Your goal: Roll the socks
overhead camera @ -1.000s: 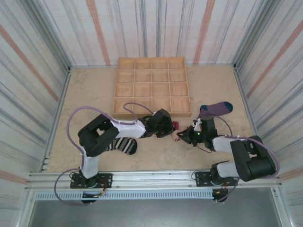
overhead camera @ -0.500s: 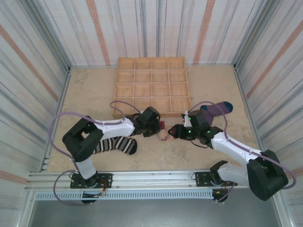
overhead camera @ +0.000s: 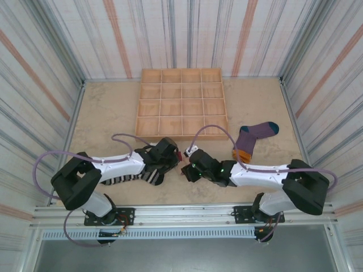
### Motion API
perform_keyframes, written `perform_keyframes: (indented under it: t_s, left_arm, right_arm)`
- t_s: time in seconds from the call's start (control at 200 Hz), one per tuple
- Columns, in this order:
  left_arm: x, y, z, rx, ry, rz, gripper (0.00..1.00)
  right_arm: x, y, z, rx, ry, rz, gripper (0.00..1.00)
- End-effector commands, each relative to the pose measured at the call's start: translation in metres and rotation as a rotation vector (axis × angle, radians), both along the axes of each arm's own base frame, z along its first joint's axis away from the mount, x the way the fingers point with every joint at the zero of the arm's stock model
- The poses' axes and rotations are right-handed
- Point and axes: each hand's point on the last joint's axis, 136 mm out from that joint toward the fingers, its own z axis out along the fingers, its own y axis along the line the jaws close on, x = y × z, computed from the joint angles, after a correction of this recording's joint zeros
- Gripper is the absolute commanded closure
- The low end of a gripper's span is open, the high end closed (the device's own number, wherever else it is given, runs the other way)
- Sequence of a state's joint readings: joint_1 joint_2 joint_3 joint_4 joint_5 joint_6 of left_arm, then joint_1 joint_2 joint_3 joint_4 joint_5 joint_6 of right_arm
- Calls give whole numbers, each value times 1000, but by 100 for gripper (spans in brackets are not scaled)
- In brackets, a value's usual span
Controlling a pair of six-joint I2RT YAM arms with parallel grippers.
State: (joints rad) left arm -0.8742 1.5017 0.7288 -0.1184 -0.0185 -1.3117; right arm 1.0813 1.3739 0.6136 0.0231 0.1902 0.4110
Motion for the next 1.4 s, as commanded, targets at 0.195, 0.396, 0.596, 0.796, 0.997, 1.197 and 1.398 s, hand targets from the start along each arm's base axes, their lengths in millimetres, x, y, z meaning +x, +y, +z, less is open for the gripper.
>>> perform_keyframes:
  t_s: [0.195, 0.396, 0.596, 0.796, 0.997, 1.197, 1.398]
  left_arm:
    - [-9, 10, -9, 8, 35, 44, 100]
    - [-9, 10, -8, -12, 37, 54, 100]
    - [-9, 10, -6, -37, 37, 68, 100]
    - [-8, 10, -1, -61, 23, 71, 89]
    - [-5, 13, 9, -85, -12, 83, 46]
    - [-2, 9, 15, -97, -38, 67, 42]
    - [5, -12, 22, -107, -65, 1, 42]
  right_arm:
    - [10, 29, -4, -51, -95, 18, 37]
    - [8, 21, -23, -141, -87, 5, 42]
    - [5, 7, -41, -188, -67, -29, 55]
    - [1, -2, -51, -182, -20, -40, 87]
    - [-3, -12, -45, 1, 94, -29, 100]
    - [8, -33, -28, 387, 379, -101, 100]
    - [0, -35, -31, 477, 538, -133, 100]
